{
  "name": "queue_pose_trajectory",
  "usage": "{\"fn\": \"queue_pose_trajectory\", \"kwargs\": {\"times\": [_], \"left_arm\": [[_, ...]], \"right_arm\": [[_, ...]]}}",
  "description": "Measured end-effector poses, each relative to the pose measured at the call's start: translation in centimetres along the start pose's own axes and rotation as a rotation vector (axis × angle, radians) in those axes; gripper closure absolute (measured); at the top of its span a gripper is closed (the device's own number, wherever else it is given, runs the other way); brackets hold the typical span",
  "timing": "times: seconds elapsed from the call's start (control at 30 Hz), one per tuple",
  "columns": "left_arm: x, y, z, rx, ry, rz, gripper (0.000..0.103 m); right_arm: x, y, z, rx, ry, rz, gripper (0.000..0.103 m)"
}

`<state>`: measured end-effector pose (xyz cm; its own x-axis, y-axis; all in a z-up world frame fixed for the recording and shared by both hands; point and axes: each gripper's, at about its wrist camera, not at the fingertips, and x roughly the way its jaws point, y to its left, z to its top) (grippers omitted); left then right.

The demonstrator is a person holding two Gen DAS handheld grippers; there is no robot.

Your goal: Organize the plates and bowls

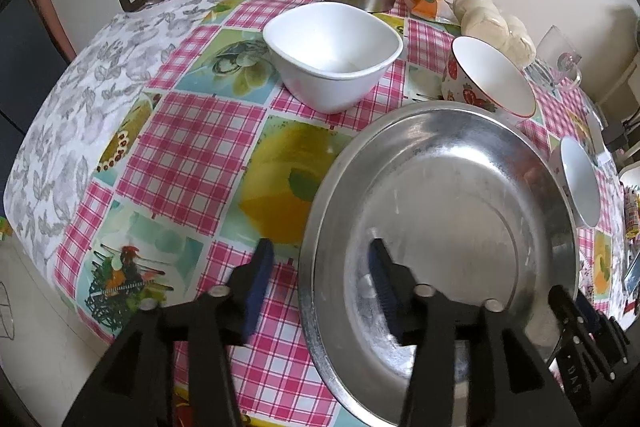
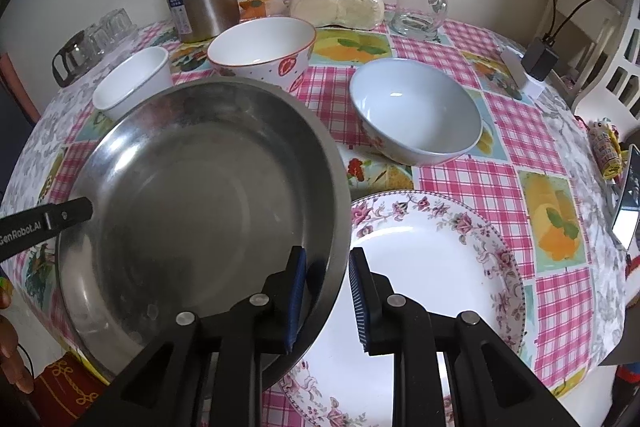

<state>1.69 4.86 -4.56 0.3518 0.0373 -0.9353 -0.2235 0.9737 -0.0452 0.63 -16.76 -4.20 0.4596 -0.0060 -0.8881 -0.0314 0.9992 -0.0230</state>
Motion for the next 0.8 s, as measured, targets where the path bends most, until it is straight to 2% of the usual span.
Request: {"fn": "queue_pose_trajectory", "kwargs": {"times": [0.03,0.1,0.17,0.23,0.3,0.47,0.53,0.6,0.73,0.8], "left_arm": [[0.0,0.0,0.0,0.003,0.0,0.001,0.046],[0.0,-0.2,0.0,0.014,0.0,0.015,0.045],[0.0,-0.4,0.0,0.029,0.0,0.034,0.043],[0.0,-0.6,0.0,0.041,-0.004,0.04,0.033],[-0.2,-0.7,0.0,0.054,-0.015,0.043,0.028],[-0.2,-1.3,0.0,0.091,-0.027,0.058,0.026],[-0.3,-1.4,0.0,0.098,-0.034,0.06,0.016],[-0.5,-1.4,0.0,0.105,-0.05,0.064,0.015],[-0.7,-1.8,-0.1,0.125,-0.062,0.064,0.014],[-0.7,-2.1,-0.1,0.138,-0.066,0.058,0.014]], "right_arm": [[-0.1,-0.1,0.0,0.003,-0.004,-0.002,0.076],[-0.3,-0.3,0.1,0.012,-0.013,-0.004,0.062],[-0.6,-0.4,0.2,0.021,-0.029,-0.011,0.053],[-0.9,-0.5,0.3,0.023,-0.045,-0.015,0.047],[-1.2,-0.6,0.3,0.024,-0.063,-0.015,0.04],[-1.5,-0.5,0.6,0.013,-0.091,-0.014,0.029],[-1.5,-0.6,0.6,0.012,-0.099,-0.013,0.028],[-1.6,-0.7,0.6,0.014,-0.107,-0.013,0.022],[-1.6,-1.0,0.7,0.025,-0.119,-0.011,0.018],[-1.6,-1.0,0.6,0.028,-0.124,-0.011,0.012]]}}
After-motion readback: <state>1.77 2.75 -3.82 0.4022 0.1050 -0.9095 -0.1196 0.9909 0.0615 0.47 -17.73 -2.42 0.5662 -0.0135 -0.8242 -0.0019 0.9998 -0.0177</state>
